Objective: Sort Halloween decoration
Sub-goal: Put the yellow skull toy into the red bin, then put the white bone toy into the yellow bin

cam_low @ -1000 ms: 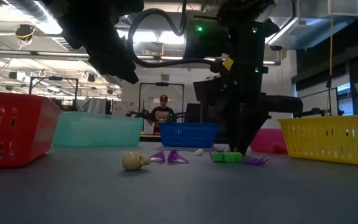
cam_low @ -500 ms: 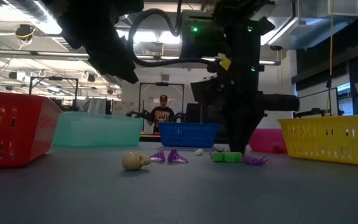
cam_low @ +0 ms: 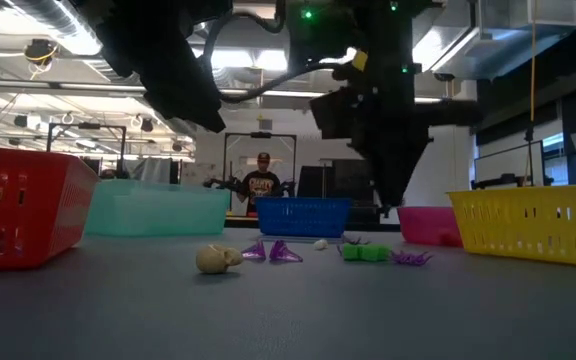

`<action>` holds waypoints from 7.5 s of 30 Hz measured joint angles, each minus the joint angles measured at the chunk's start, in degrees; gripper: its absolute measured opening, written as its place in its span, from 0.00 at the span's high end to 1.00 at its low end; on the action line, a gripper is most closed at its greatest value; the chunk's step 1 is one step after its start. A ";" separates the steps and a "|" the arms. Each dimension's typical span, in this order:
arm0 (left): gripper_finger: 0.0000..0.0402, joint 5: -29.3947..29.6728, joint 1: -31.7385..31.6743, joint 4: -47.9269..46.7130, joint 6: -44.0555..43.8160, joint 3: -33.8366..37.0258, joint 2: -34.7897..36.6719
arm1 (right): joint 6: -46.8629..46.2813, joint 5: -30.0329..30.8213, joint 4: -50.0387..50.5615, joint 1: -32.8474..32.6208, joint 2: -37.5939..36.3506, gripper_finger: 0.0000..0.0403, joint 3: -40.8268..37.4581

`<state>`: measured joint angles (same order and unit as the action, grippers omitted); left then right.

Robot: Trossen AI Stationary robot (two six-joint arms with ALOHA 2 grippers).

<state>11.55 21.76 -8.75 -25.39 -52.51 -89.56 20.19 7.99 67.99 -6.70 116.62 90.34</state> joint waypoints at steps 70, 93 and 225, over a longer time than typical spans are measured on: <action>0.59 1.27 1.29 0.51 0.47 0.02 0.00 | -5.33 -0.24 21.16 10.78 -11.14 0.55 2.81; 0.59 1.42 1.25 0.63 0.50 0.07 0.00 | 10.33 -11.50 -14.18 -0.05 -5.29 0.55 2.45; 0.59 1.46 1.25 0.68 0.52 0.04 0.00 | 8.12 -12.27 -20.77 1.01 5.48 0.72 -1.11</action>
<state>13.02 23.00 -8.08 -24.86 -52.47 -89.56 28.31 -4.28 47.22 -5.69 122.09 89.23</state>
